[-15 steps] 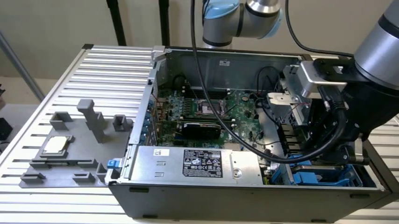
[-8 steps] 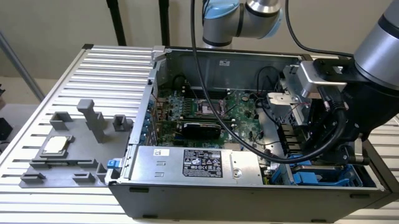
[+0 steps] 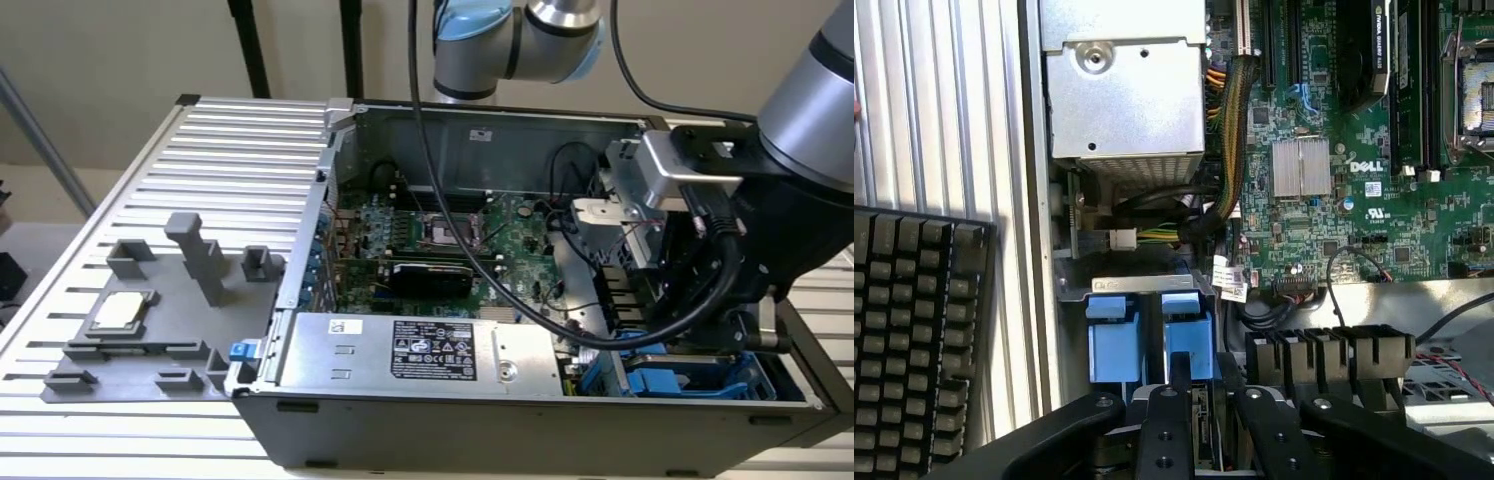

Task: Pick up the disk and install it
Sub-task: 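Insert the second disk wire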

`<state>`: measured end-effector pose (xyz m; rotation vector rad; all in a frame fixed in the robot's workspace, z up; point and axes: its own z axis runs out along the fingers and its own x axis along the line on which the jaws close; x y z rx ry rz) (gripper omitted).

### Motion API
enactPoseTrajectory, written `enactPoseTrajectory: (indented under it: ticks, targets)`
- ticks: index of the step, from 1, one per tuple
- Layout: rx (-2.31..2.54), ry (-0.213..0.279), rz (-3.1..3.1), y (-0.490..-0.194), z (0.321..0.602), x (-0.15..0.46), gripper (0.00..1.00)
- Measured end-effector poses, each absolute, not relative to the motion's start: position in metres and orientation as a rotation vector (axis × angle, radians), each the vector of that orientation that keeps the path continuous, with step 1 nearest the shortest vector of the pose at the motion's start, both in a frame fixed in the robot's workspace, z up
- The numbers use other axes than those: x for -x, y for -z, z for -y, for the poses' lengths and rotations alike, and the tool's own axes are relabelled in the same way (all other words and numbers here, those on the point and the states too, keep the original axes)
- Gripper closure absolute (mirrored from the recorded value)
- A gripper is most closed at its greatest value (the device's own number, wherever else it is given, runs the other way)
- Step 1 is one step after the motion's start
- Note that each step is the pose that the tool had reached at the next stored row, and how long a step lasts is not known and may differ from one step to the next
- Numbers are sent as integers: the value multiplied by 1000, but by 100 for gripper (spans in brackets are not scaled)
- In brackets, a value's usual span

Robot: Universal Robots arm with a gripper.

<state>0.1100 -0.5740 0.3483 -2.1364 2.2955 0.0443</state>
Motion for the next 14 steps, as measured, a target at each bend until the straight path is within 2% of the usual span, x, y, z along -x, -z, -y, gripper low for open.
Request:
enactPoseTrajectory:
  ticks: [14]
  targets:
    - [2136,-46,-2295,-375,569,-123,76]
